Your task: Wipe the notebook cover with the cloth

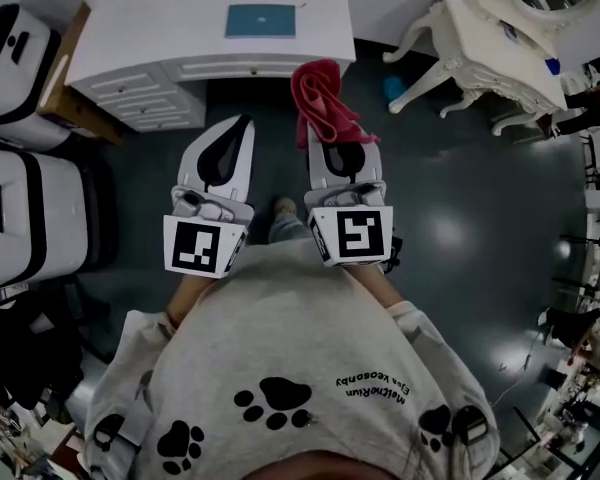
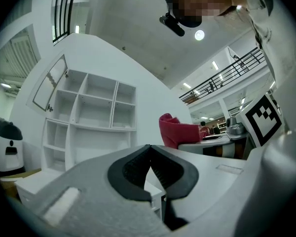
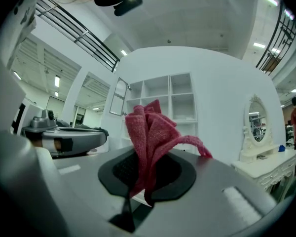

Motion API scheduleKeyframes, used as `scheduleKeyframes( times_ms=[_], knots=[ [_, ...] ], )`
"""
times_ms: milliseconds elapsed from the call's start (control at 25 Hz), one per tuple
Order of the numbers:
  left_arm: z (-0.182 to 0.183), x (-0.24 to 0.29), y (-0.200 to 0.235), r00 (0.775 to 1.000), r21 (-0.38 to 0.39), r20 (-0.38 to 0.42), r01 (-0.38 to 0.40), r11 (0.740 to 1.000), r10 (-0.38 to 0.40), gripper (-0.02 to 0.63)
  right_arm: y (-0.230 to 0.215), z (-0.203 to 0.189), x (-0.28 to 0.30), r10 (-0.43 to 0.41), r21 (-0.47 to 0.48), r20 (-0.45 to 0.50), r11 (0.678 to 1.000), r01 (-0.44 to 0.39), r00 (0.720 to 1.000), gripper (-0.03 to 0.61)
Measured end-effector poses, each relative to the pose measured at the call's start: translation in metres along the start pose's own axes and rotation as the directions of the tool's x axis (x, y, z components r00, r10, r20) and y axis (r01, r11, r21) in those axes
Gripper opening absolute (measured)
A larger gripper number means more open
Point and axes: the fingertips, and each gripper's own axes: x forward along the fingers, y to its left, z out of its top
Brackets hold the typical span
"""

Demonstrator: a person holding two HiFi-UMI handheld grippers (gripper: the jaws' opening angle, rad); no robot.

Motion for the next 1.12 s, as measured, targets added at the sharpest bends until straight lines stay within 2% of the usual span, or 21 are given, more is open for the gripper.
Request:
scheduleKeyframes(
  times_ms=[520, 1120],
  knots=[
    [-0.017, 0.094, 0.040, 0.995, 0.009, -0.007, -0.099, 0.995, 0.099, -0.005, -0.065, -0.014, 0.091, 0.084, 0.010, 0.001, 0.996, -0.084, 0.996, 0.051],
    [-0.030, 0.116, 0.049, 0.989, 0.022, -0.041, -0.139, 0.990, 0.140, -0.005, -0.085, -0.027, 0.112, 0.109, 0.041, -0.008, 0.993, -0.109, 0.994, 0.051]
  ],
)
